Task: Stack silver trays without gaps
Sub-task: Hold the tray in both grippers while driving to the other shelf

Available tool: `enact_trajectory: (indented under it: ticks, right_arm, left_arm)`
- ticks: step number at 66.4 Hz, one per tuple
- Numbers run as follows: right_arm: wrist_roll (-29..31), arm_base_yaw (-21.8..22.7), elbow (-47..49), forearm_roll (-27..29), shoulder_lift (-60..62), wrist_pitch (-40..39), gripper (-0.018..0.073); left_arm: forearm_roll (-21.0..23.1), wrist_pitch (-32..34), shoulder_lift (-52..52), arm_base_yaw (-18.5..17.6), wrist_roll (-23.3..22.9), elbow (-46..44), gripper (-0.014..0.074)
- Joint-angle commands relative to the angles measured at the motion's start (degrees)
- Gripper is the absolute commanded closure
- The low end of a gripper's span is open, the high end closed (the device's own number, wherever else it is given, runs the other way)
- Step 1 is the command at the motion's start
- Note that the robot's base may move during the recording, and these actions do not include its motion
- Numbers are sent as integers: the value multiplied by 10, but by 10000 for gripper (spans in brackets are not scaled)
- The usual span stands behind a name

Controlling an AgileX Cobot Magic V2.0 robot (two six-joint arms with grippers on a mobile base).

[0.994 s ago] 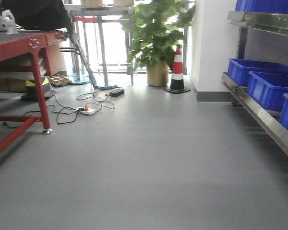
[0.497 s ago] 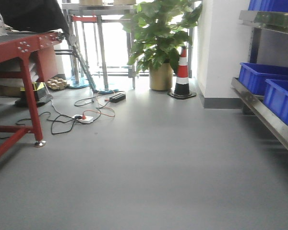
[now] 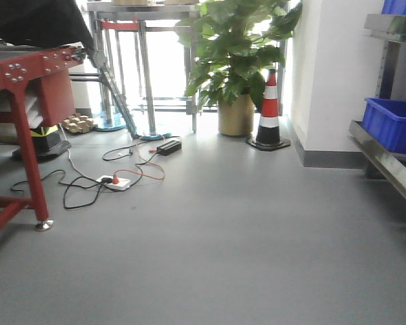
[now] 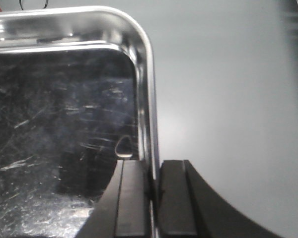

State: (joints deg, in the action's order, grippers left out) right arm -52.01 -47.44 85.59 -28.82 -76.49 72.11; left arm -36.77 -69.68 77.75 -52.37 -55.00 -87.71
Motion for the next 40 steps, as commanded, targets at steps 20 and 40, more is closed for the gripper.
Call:
enact_trajectory:
  ticks: [20, 40]
  right_arm:
    - [3, -6, 1, 13, 2, -67, 574]
    - [3, -6, 1, 13, 2, -106, 574]
  left_arm:
    - [14, 64, 2, -9, 4, 0, 614]
    - [-8, 64, 2, -9, 4, 0, 614]
